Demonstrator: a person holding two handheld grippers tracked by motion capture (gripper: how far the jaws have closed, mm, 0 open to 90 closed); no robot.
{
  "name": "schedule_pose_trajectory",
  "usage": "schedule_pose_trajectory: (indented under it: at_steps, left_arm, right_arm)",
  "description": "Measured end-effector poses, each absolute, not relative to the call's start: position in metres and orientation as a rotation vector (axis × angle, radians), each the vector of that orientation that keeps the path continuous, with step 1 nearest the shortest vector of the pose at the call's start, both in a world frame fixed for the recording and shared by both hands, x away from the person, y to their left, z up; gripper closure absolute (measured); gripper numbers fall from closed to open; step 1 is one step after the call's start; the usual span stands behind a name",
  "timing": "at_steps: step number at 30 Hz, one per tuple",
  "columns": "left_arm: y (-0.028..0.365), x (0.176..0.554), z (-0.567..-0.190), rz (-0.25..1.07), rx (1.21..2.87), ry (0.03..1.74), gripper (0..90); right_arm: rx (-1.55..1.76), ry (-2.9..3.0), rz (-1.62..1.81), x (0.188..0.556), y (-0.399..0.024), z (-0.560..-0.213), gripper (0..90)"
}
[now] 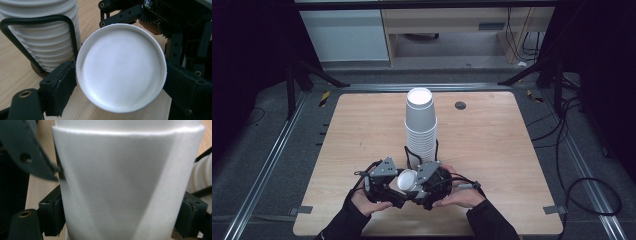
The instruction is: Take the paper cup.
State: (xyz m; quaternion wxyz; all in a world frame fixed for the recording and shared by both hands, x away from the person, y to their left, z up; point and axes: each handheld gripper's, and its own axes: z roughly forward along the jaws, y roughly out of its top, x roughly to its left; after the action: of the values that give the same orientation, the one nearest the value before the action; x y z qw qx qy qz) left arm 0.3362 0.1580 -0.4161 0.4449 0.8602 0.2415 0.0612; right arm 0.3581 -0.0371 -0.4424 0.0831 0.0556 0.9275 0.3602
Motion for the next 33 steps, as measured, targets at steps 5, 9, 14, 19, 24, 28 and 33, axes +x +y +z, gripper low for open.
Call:
schedule_pose_trajectory:
  at_steps: [5, 9, 14, 19, 24, 28, 33]
  left_arm:
    - [0.157, 0.337, -0.418, 0.145, 2.139, 0.609, 14.7]
    - [0.156, 0.337, -0.418, 0.139, 2.139, 0.613, 15.5]
    - [0.157, 0.337, -0.418, 0.144, 2.14, 0.624, 17.3]
    - [0.157, 0.337, -0.418, 0.143, 2.136, 0.626, 18.2]
    - [0.157, 0.337, -0.417, 0.147, 2.14, 0.629, 18.7]
    - [0.157, 0.337, -0.417, 0.142, 2.14, 0.633, 18.9]
    - [0.158, 0.337, -0.416, 0.145, 2.128, 0.639, 19.0]
  right_arm:
    - [0.155, 2.765, 1.073, 0.358, -0.032, -0.442, 15.5]
    - [0.155, 2.765, 1.079, 0.357, -0.029, -0.441, 15.5]
    - [0.152, 2.761, 1.079, 0.357, -0.026, -0.439, 15.4]
    - [0.159, 2.759, 1.081, 0.357, -0.025, -0.439, 15.0]
    - [0.164, 2.76, 1.079, 0.358, -0.024, -0.44, 14.1]
    - [0.175, 2.763, 1.082, 0.358, -0.024, -0.44, 13.2]
    - [0.2, 2.762, 1.087, 0.358, -0.024, -0.439, 12.7]
